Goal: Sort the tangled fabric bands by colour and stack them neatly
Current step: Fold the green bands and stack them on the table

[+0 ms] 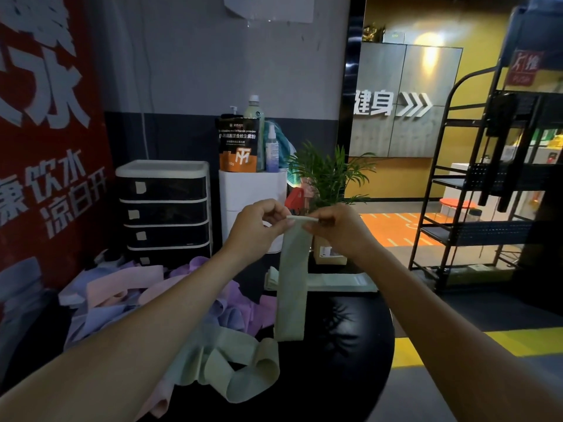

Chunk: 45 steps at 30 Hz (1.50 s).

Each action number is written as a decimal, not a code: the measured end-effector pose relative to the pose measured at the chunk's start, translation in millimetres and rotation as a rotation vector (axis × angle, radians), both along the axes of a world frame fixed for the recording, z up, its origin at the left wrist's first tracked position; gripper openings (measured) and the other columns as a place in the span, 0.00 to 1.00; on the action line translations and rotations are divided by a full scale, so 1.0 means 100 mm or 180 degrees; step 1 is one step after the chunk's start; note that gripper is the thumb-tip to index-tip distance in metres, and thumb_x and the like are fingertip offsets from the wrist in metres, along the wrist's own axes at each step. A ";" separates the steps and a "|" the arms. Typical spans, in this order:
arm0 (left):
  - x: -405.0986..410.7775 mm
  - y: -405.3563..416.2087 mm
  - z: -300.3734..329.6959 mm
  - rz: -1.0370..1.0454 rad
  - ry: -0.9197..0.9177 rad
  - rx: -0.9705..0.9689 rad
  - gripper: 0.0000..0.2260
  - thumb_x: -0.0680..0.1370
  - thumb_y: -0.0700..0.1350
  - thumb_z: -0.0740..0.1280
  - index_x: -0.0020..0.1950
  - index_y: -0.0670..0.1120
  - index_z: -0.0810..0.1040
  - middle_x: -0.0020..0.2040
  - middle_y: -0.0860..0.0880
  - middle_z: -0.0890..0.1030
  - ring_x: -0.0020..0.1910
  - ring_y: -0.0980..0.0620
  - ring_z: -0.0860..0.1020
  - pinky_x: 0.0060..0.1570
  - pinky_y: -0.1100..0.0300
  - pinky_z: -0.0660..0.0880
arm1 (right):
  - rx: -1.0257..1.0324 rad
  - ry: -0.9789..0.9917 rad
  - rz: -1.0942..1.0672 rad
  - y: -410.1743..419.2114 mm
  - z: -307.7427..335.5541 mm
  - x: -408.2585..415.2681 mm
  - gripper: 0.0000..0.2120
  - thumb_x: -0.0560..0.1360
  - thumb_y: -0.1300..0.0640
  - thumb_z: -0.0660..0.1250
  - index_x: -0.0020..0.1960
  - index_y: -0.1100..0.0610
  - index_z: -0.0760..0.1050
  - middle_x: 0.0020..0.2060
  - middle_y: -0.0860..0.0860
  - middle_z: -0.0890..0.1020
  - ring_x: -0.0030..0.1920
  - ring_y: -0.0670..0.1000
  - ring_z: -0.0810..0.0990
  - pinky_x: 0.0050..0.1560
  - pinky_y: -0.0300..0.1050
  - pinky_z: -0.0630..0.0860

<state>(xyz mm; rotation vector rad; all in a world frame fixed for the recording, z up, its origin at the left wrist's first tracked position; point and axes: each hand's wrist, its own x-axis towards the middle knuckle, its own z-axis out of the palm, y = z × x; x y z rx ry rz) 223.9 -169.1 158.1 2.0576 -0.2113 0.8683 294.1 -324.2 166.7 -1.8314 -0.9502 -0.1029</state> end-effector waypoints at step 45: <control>0.78 0.58 -0.86 0.0305 0.2303 0.1530 0.12 0.72 0.46 0.73 0.33 0.52 0.72 0.31 0.55 0.71 0.31 0.60 0.67 0.30 0.67 0.62 | 0.1120 0.1533 -0.2096 -0.84 -0.94 1.29 0.08 0.68 0.58 0.75 0.35 0.52 0.76 0.38 0.53 0.80 0.49 0.59 0.80 0.54 0.57 0.78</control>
